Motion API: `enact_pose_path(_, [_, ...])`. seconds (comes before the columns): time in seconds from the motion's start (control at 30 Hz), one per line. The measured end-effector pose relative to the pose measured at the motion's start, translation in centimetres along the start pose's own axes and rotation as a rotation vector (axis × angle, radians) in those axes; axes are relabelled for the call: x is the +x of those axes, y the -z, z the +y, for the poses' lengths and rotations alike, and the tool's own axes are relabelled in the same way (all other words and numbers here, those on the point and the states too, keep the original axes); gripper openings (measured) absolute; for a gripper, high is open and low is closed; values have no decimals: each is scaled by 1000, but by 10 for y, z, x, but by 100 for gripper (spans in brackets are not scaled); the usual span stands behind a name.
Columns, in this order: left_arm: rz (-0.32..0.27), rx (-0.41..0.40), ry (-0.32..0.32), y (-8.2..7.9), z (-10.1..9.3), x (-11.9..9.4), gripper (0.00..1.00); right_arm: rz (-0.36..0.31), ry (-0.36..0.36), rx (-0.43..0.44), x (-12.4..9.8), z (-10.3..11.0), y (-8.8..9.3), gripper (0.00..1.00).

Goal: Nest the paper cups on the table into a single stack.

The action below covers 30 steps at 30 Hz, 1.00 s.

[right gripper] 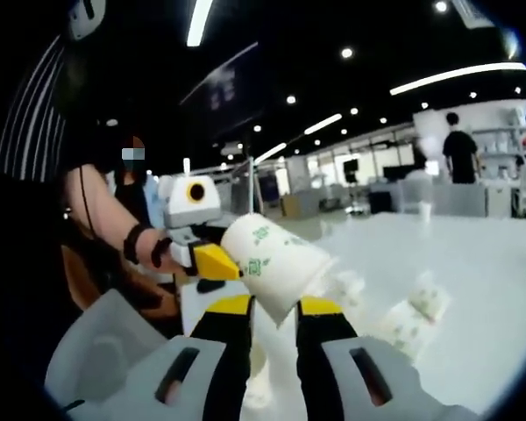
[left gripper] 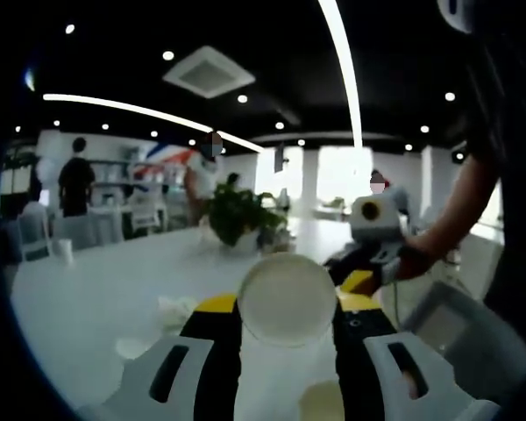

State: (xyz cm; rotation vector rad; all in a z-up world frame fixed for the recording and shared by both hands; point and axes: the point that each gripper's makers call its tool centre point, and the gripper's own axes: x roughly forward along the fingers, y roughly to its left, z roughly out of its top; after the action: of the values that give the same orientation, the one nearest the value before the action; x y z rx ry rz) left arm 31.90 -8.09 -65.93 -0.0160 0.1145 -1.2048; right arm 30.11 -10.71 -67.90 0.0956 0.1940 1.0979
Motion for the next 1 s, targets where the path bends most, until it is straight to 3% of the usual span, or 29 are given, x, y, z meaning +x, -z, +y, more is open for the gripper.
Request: enact_pose_path(1.0, [11,-54,-36,10,6,-8,40,12,-81,-79,-4,23,-8,0])
